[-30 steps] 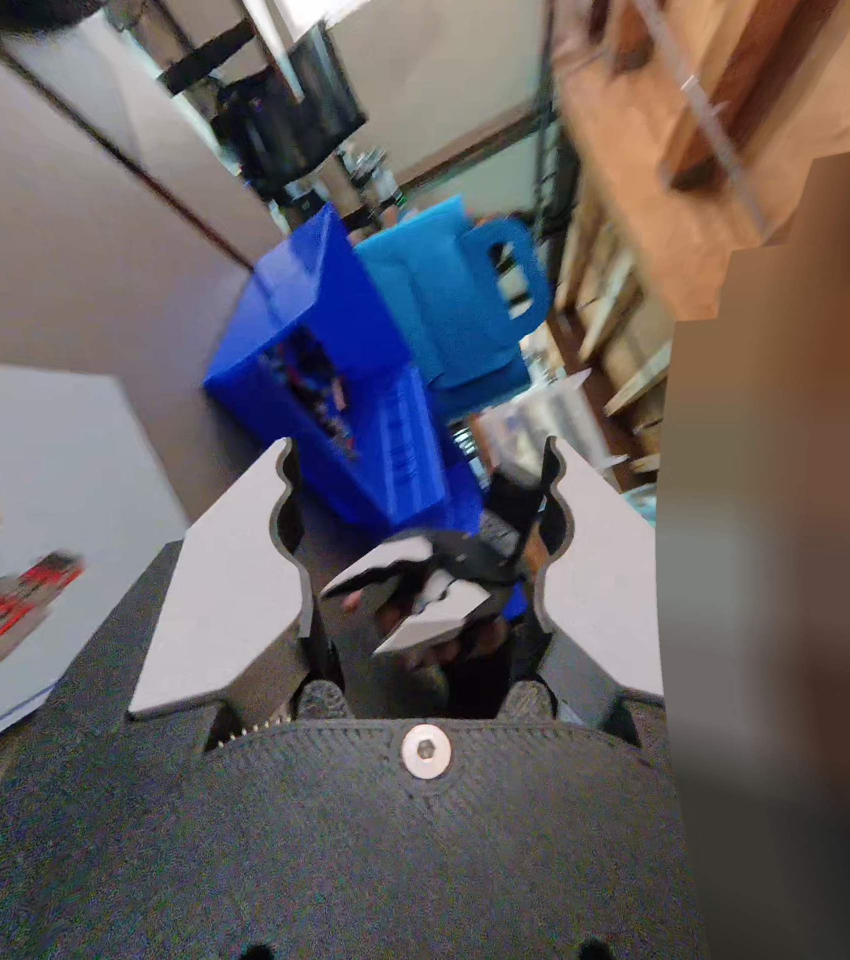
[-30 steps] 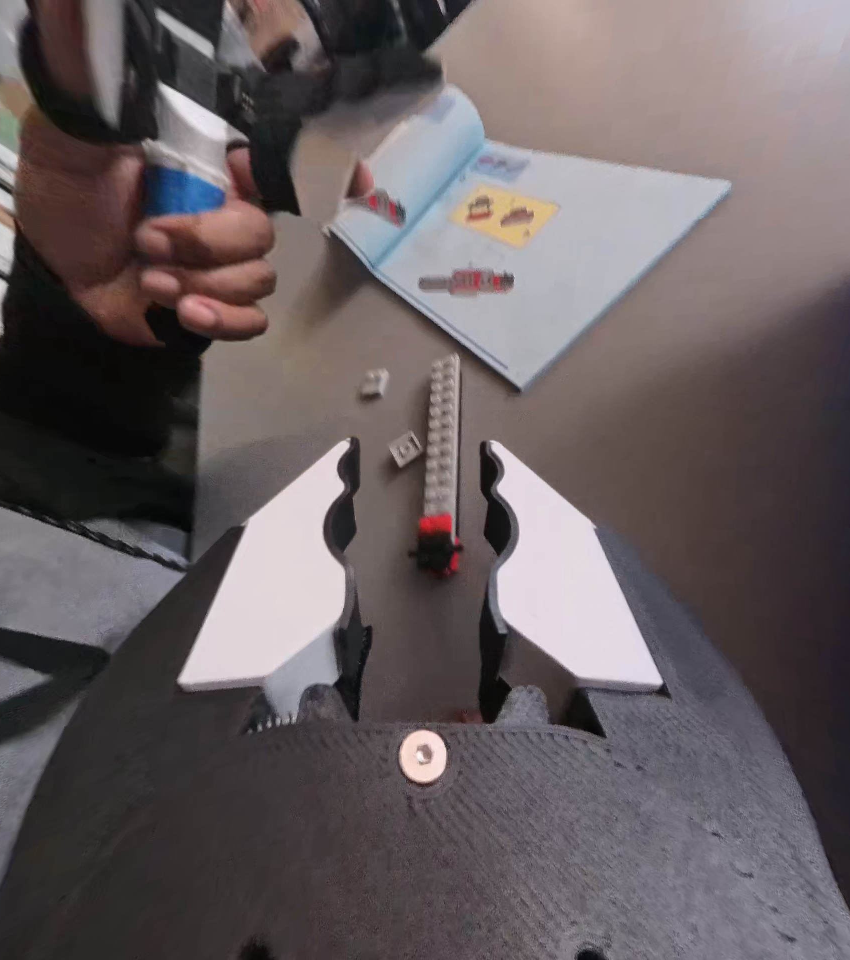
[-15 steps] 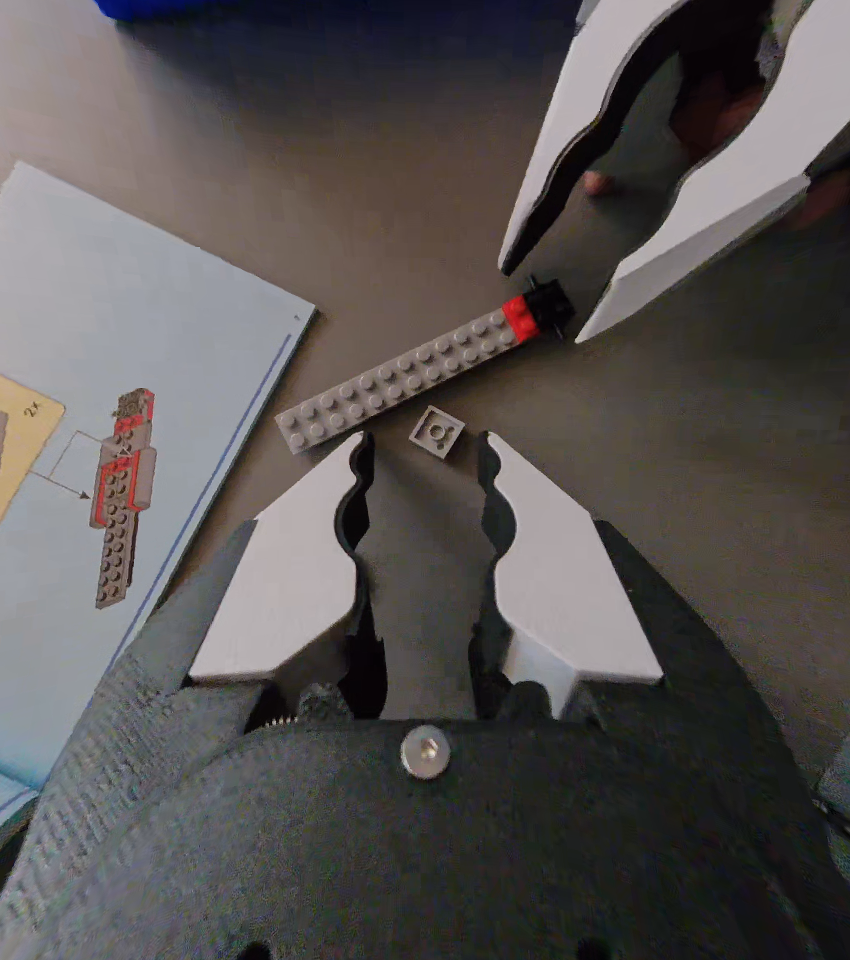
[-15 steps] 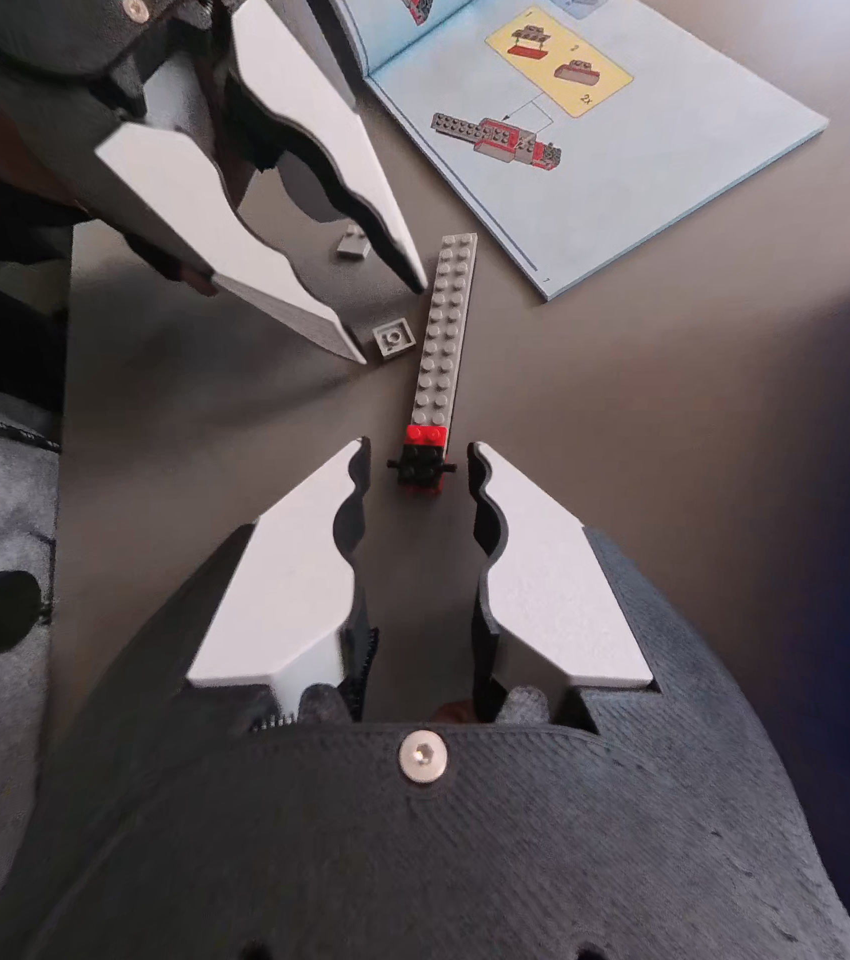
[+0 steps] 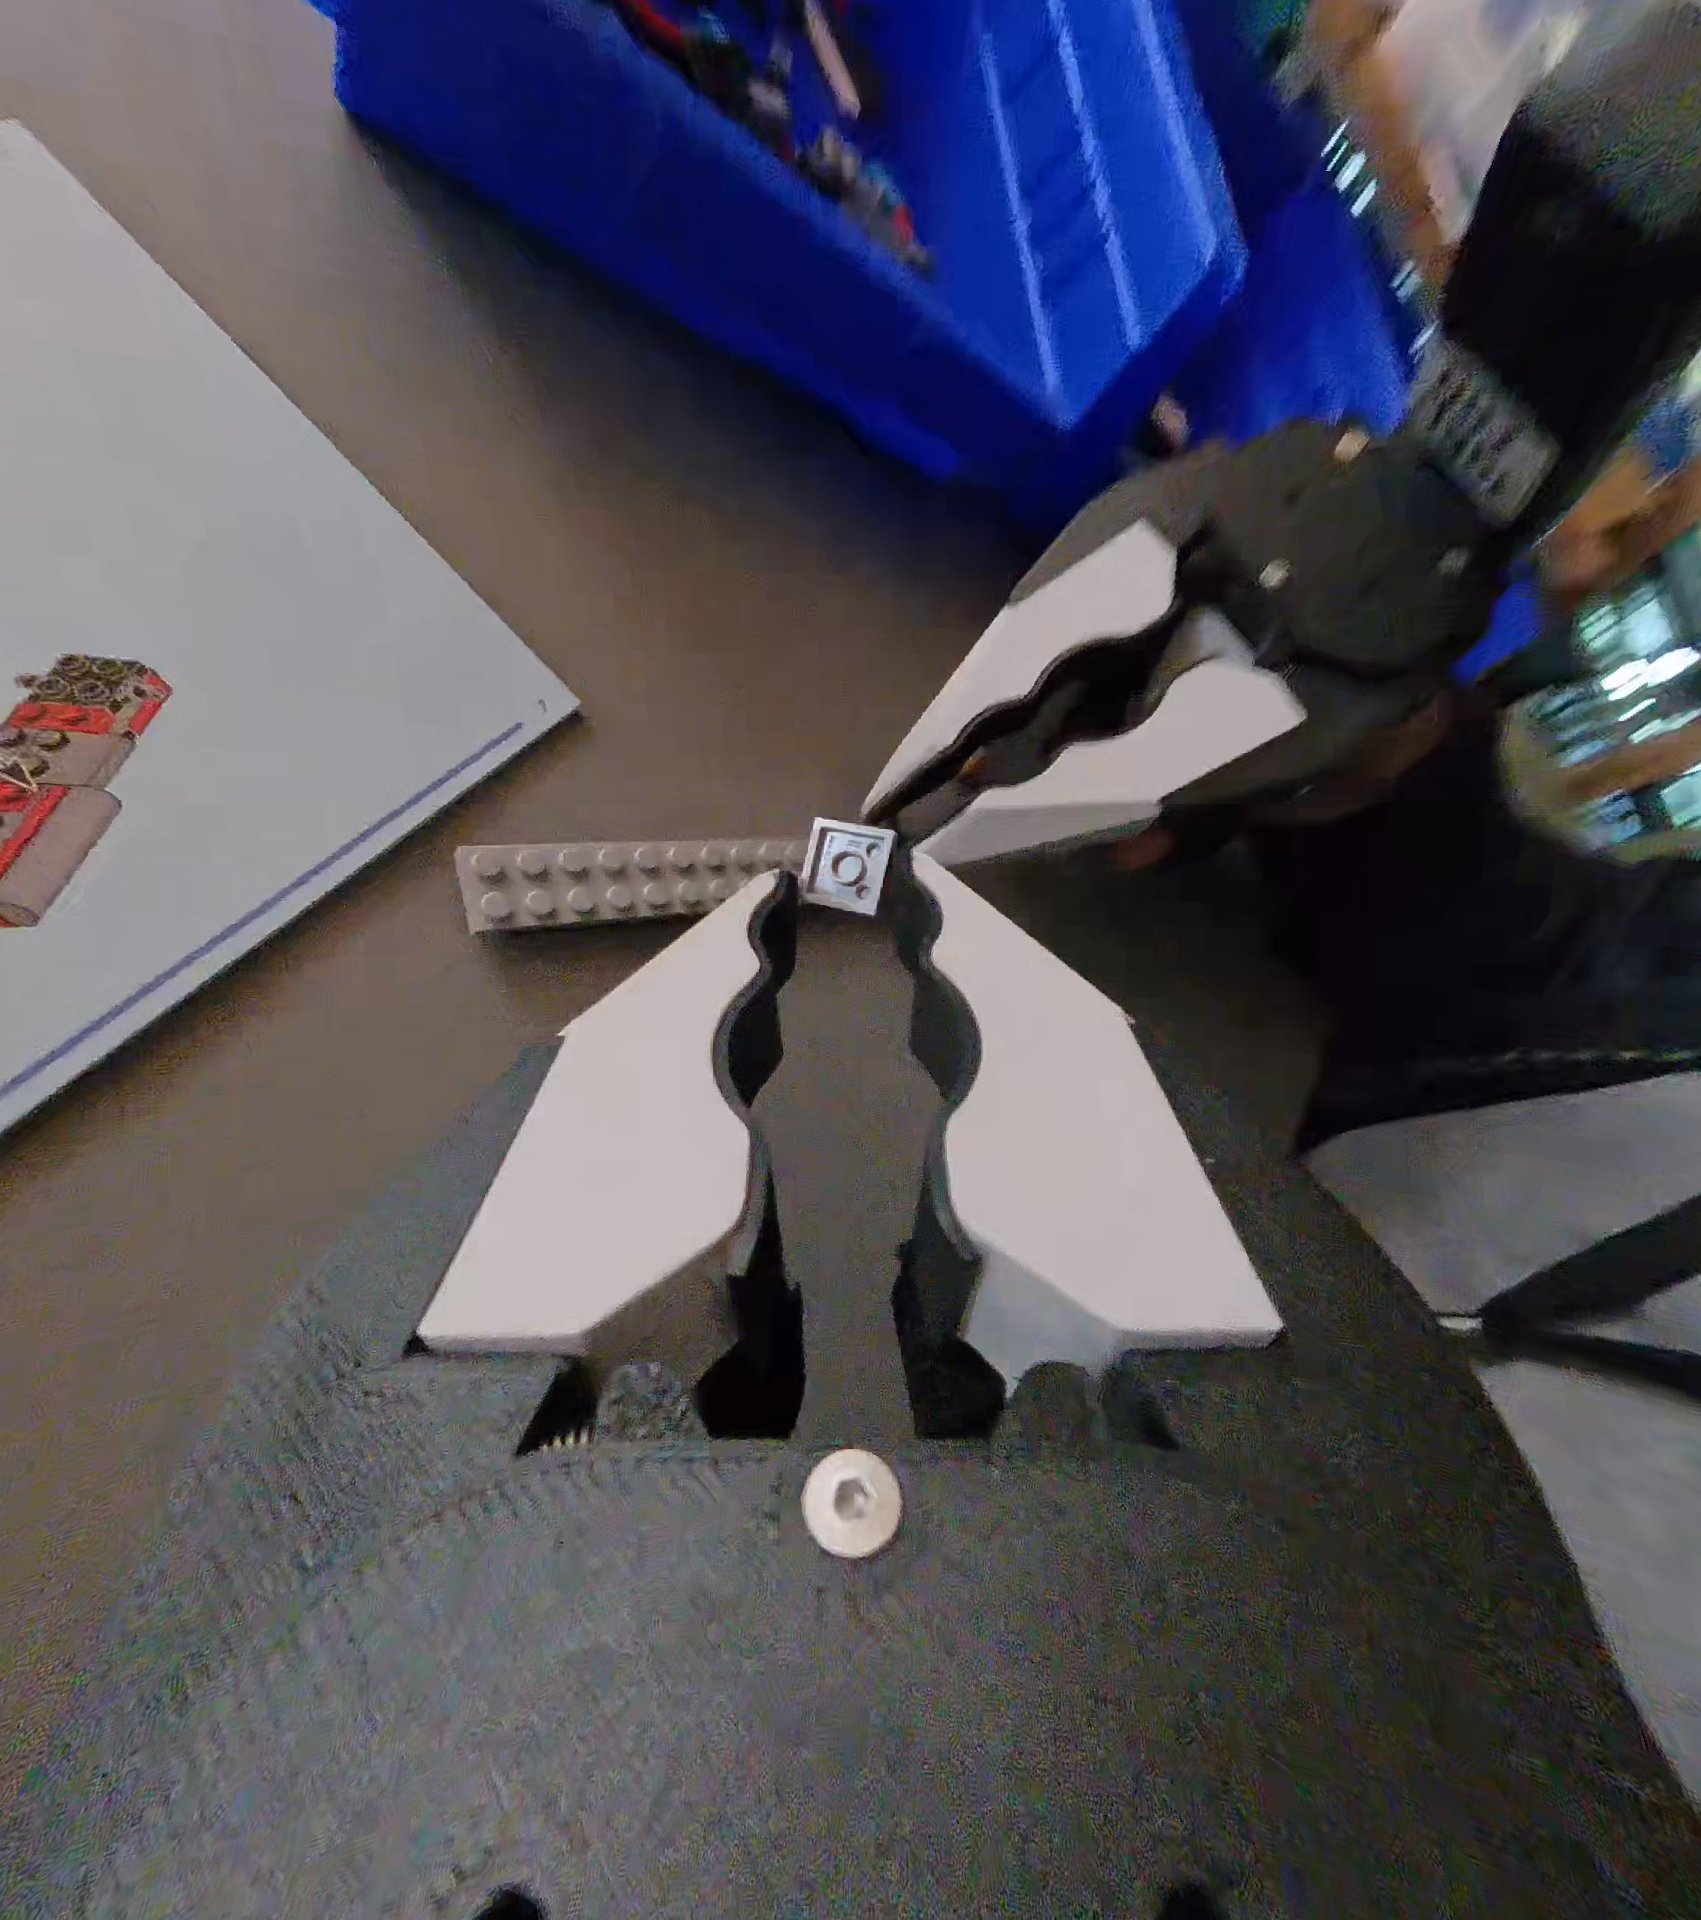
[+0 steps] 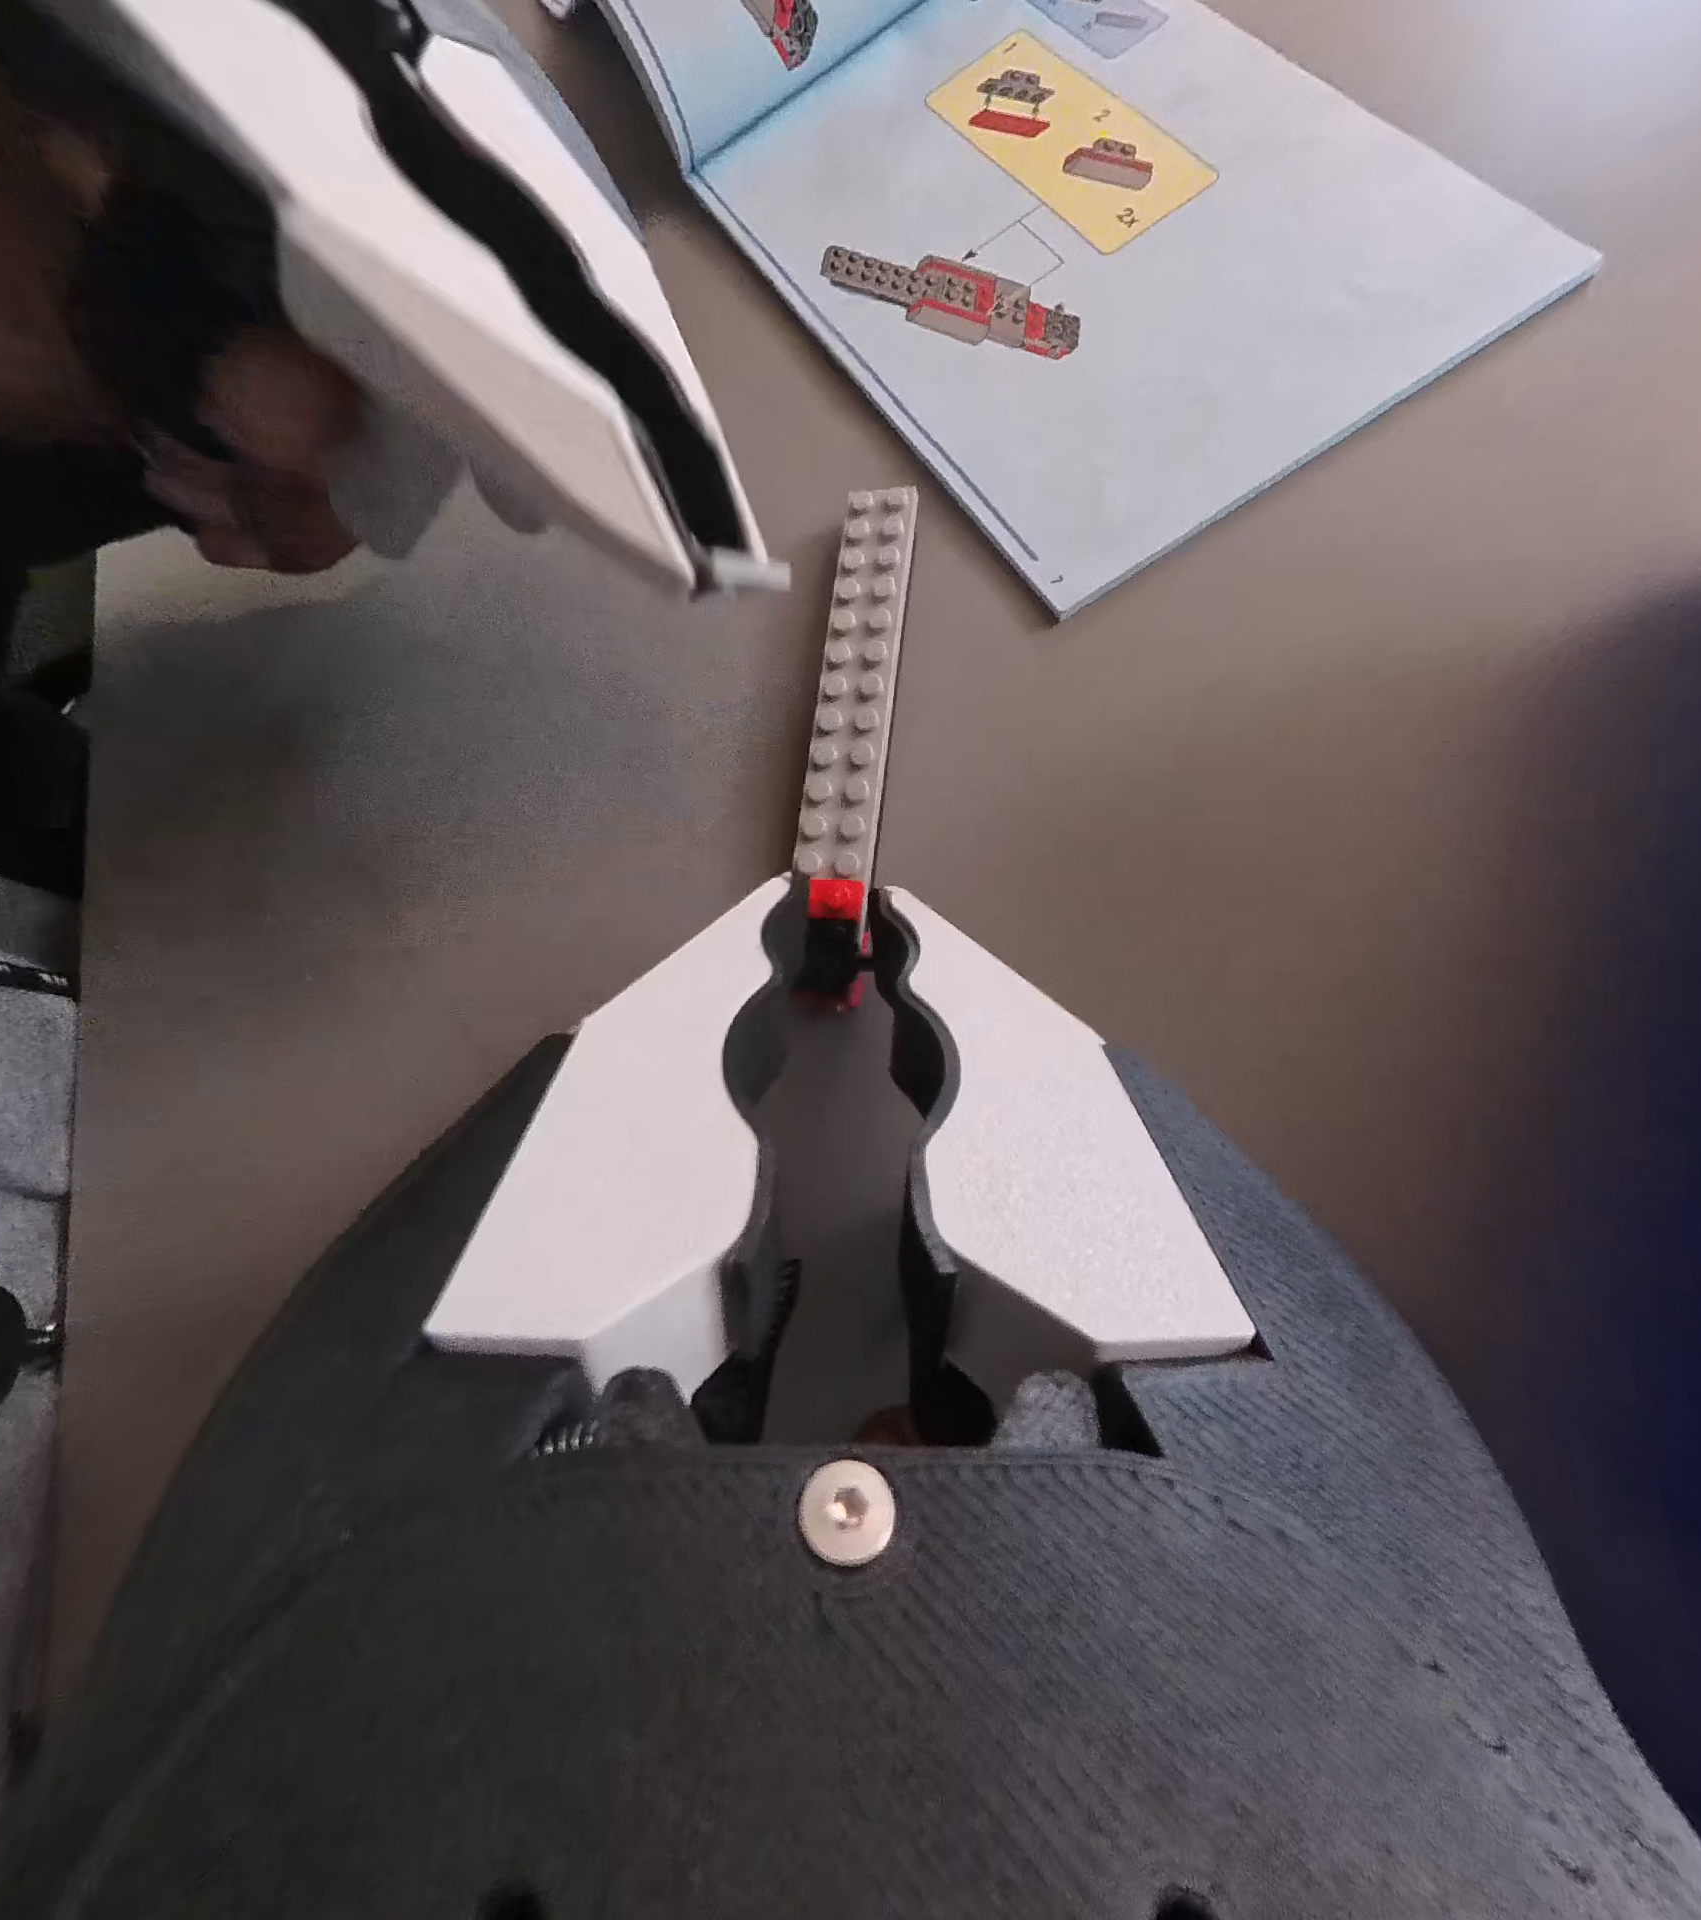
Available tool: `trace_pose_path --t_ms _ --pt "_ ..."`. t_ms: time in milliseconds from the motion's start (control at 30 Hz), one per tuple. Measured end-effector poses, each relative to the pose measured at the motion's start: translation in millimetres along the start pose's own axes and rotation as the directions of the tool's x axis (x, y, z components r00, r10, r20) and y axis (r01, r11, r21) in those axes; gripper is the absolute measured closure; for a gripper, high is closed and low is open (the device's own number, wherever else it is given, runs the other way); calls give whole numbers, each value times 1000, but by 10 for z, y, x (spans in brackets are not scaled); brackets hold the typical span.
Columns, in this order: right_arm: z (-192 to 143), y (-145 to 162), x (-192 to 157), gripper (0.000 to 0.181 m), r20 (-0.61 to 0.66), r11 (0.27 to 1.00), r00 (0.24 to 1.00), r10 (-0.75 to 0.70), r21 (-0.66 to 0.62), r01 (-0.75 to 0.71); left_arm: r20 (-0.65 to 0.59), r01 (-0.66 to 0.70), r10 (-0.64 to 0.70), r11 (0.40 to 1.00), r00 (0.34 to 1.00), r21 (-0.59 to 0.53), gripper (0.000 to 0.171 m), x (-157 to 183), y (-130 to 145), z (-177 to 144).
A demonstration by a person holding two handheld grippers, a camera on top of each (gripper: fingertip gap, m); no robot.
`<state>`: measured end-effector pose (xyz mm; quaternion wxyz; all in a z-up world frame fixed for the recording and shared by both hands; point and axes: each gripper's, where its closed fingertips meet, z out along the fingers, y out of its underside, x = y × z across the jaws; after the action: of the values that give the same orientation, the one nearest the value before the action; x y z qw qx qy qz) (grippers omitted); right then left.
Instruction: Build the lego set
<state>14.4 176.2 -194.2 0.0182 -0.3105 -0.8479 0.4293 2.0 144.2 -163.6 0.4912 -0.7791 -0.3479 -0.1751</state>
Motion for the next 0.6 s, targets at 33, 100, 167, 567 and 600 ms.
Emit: trace_pose_path --t_ms 33,100,167,567,600 --pt "1 -10 4 167 -1 1000 1000 3 4 -3 -74 90 -86 994 994 60 154 27 -92 -49" --pt "-7 -47 24 163 -9 1000 1000 6 26 -6 -229 259 -223 956 948 140 153 68 -248 -141" --pt "-37 -135 38 156 -11 997 1000 2 81 -1 -396 407 -311 894 864 188 153 144 -390 -226" --pt "-370 -734 -158 134 -94 799 944 -317 509 320 -752 759 -461 646 471 79 153 464 -458 -112" --pt "-374 -735 -167 134 -109 786 933 -342 511 347 -752 761 -468 645 465 69 153 487 -445 -92"
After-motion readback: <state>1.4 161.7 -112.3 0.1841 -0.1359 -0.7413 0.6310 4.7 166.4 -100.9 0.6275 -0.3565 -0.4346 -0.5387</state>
